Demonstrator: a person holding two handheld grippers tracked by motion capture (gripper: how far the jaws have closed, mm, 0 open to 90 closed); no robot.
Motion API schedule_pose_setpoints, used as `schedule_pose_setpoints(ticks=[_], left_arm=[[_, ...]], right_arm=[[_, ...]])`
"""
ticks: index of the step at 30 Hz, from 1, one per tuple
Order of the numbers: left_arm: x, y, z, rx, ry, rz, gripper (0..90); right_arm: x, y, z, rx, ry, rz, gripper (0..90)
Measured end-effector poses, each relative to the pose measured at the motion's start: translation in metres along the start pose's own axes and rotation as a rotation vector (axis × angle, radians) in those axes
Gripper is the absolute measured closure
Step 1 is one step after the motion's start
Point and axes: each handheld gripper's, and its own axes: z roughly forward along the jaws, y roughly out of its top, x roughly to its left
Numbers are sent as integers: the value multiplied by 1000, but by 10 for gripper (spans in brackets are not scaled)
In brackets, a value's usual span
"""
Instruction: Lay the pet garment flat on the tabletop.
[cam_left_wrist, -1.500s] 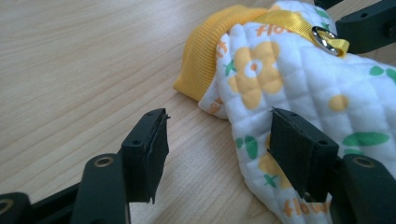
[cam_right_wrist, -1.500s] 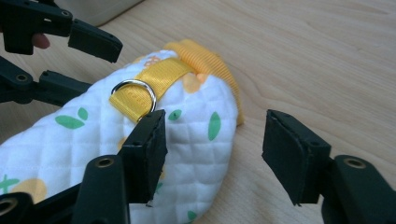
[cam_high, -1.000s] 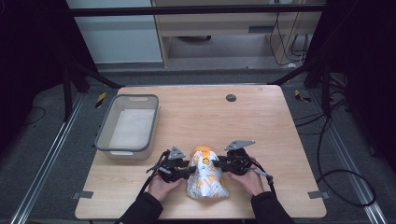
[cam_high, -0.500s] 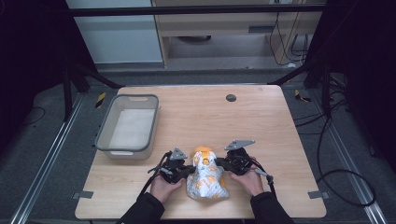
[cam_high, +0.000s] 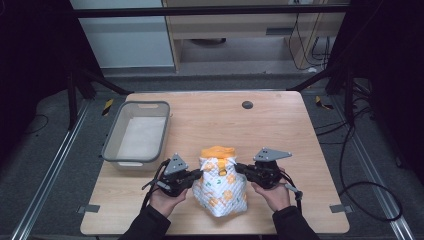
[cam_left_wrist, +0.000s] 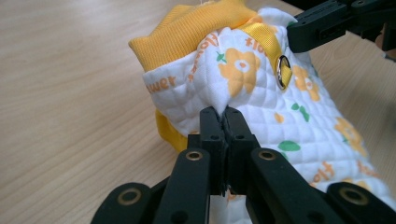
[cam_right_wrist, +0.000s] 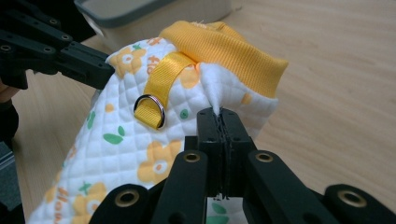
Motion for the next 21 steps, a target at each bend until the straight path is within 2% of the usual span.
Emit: schedule_pose_setpoints(ticks=[10,14,18,20,21], left_arm=[[-11,27,-26,-98,36,38,882],[-9,41,-29,-127,68,48,881],[4,61,-20,-162,129,32,880],[13,69,-8,-187,171,1,869],[18,71,-2,-194,189,-12,854]], right_arm=[[11,23,-24,-121,-7,-31,885],[14,35,-28,-166,-24,-37,883],[8,49,-18,-218,-101,-31,881],[3,55,-6,-239,-176,-34,880],[-1,58,3,-243,-229,-43,861]])
